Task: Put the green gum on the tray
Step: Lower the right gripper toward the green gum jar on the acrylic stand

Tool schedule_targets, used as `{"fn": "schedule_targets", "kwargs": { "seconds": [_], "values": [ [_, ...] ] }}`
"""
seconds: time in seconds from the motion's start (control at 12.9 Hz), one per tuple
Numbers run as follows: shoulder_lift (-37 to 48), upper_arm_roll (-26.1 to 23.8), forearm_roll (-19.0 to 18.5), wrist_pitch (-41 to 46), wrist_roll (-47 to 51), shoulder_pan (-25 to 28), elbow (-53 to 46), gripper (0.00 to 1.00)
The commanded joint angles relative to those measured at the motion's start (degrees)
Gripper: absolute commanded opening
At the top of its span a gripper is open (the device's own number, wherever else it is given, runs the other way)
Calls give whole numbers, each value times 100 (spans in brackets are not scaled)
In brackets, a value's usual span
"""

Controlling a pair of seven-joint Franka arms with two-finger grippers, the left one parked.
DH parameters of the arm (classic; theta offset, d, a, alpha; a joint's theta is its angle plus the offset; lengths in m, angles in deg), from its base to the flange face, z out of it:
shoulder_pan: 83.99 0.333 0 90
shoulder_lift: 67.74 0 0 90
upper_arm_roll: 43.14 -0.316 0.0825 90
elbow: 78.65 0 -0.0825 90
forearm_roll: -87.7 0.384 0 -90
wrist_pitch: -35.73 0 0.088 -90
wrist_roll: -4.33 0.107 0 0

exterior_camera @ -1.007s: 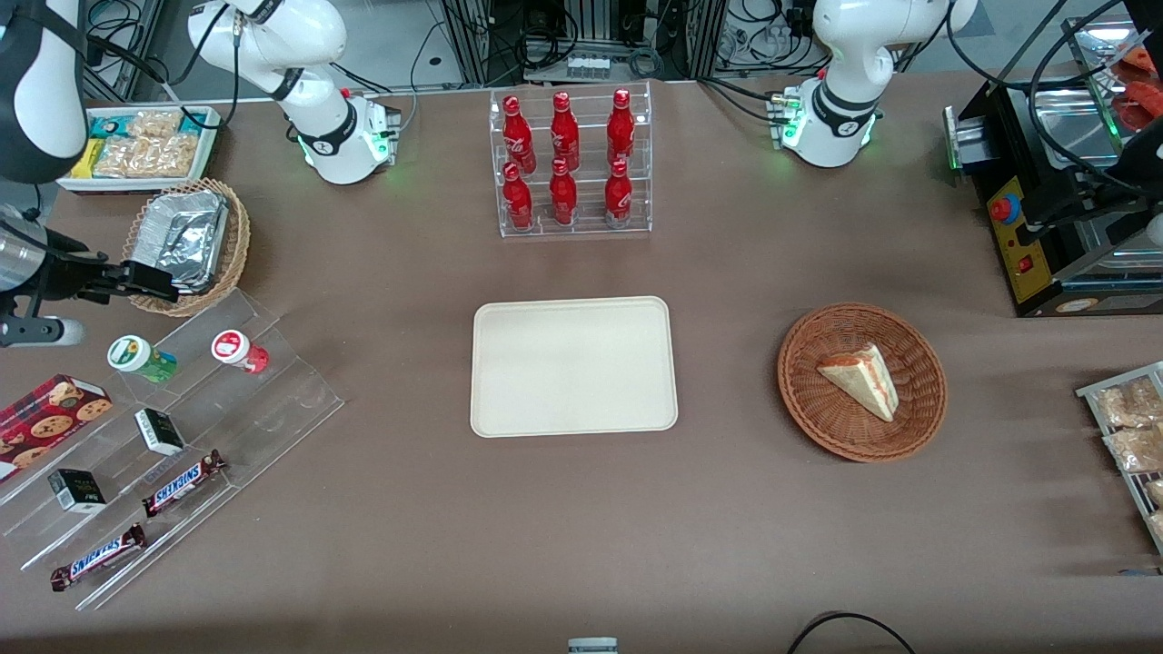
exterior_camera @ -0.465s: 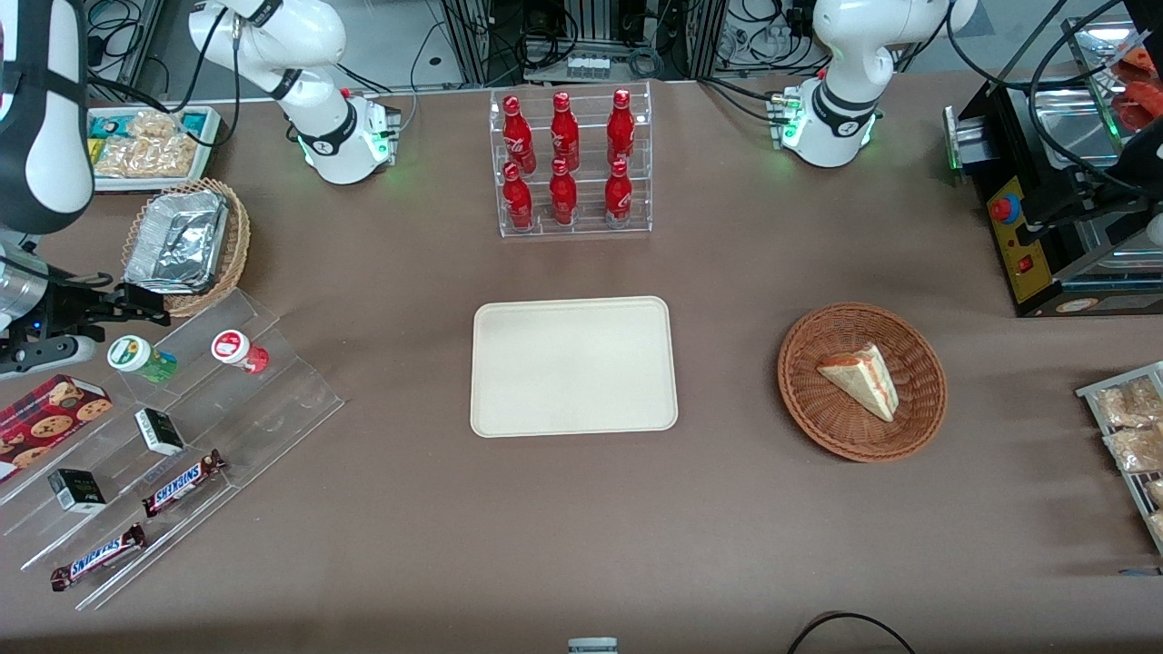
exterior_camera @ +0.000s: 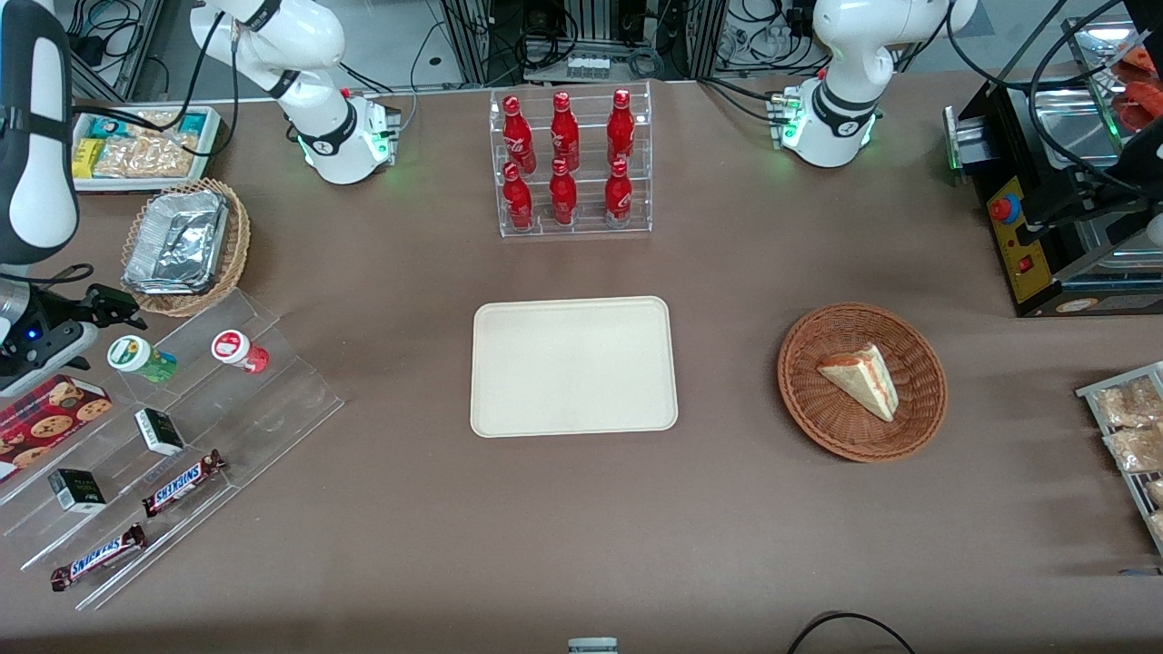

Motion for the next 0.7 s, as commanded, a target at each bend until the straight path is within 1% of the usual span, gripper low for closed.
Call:
{"fn": "schedule_targets", "kwargs": {
  "seconds": [0.0, 0.31, 0.62],
  "values": [
    [-133, -14, 82, -251, -643, -157, 12, 100],
    [-160, -14, 91, -357, -759, -210, 135, 100],
    [-133, -14, 91, -638, -759, -280, 416, 100]
  ]
}}
